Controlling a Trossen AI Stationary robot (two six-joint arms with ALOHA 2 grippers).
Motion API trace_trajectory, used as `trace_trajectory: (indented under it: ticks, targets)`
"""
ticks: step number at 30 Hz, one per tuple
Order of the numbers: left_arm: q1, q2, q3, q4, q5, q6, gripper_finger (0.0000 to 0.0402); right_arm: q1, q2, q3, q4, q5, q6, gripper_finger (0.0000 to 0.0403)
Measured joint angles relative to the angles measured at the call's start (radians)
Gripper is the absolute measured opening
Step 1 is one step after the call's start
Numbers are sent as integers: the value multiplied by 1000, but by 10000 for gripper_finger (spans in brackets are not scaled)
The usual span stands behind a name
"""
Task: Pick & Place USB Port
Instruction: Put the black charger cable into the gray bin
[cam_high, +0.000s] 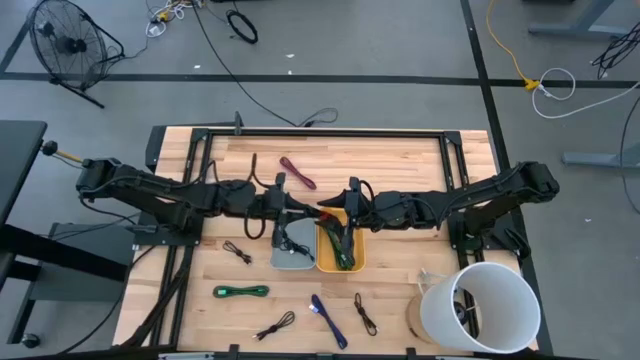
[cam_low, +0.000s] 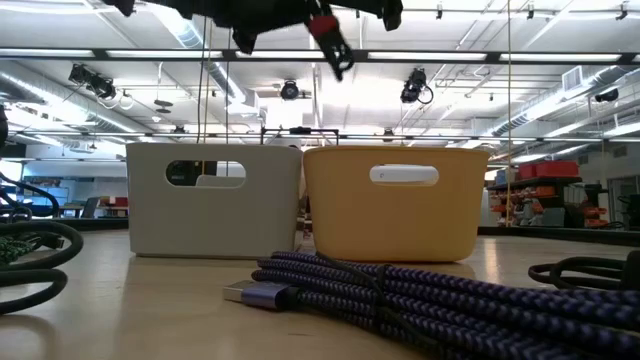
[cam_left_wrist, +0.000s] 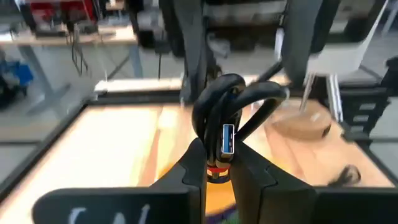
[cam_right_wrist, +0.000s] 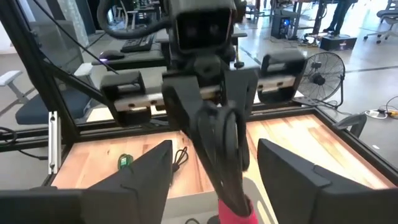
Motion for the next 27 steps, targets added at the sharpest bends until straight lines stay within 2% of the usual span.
trace_trajectory:
  ticks: [3, 12, 19, 24, 27]
  targets:
    - [0, 0, 0, -72, -8, -57, 48, 0, 0, 0, 0, 0, 0, 235]
    - [0, -19, 0, -411, 12, -394, 48, 0, -1, 0, 0, 0, -19, 216]
    - [-3, -18, 0, -476, 260, -582, 48, 0, -2, 0, -9, 0, -25, 210]
    - [-2, -18, 0, -631, 228, -635, 48, 0, -2, 0, -15, -1, -25, 210]
    - [0, -18, 0, -638, 195, -649, 48, 0, -2, 0, -18, -1, -25, 210]
